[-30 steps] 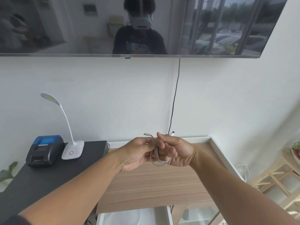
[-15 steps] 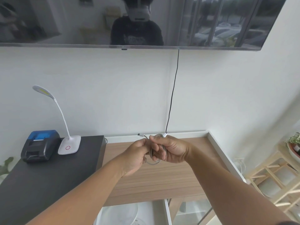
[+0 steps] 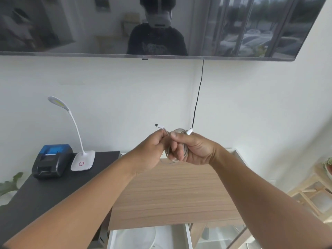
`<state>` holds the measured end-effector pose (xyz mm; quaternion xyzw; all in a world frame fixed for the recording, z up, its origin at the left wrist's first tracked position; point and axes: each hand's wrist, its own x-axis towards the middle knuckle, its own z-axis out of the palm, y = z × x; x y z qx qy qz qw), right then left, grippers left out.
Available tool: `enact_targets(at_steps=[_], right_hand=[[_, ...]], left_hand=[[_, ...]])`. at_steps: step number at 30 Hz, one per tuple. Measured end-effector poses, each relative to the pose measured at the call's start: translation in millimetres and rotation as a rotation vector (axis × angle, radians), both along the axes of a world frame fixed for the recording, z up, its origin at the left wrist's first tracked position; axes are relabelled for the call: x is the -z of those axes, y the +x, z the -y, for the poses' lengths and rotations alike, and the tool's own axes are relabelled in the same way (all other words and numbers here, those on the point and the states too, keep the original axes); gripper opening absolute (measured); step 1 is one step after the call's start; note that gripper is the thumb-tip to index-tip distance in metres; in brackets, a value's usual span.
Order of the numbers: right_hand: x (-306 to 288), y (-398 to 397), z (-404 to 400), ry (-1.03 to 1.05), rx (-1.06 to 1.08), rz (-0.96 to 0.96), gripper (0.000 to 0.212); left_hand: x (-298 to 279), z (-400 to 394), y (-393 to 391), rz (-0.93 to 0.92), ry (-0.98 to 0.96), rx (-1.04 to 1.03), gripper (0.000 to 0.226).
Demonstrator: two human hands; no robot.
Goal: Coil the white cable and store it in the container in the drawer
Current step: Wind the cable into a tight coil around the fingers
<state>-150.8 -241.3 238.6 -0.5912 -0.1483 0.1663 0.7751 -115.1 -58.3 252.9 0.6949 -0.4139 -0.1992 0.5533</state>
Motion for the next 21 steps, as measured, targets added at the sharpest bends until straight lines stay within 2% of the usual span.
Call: enact_targets(at_steps=[4, 9, 14, 18, 21], right_hand=[[32.3, 4.1, -8.5, 0.009, 0.157, -0.105, 0.047], [55.9, 7.6, -15.7, -0.073, 0.263, -0.135, 0.049], [40.6, 1.2, 4.1, -0.046, 0.055, -0.168, 0.047], [8.7, 3.0, 10.6, -0.164, 0.001, -0.067, 0.047], [-20.1, 6.8, 13.2, -0.160, -0.002, 0.004, 0.044]], left_hand=[[27.4, 1.9, -1.1, -0.051, 0.012, -0.011, 0.032], [54.3, 4.9, 6.0, -0.130, 0.081, -0.089, 0.028], [52.2, 2.5, 2.4, -0.068, 0.104, -0.098, 0.027], [28.0, 0.7, 3.9, -0.033, 0.035, -0.088, 0.028], [1.9, 3.4, 8.0, 0.002, -0.034, -0.112, 0.032]])
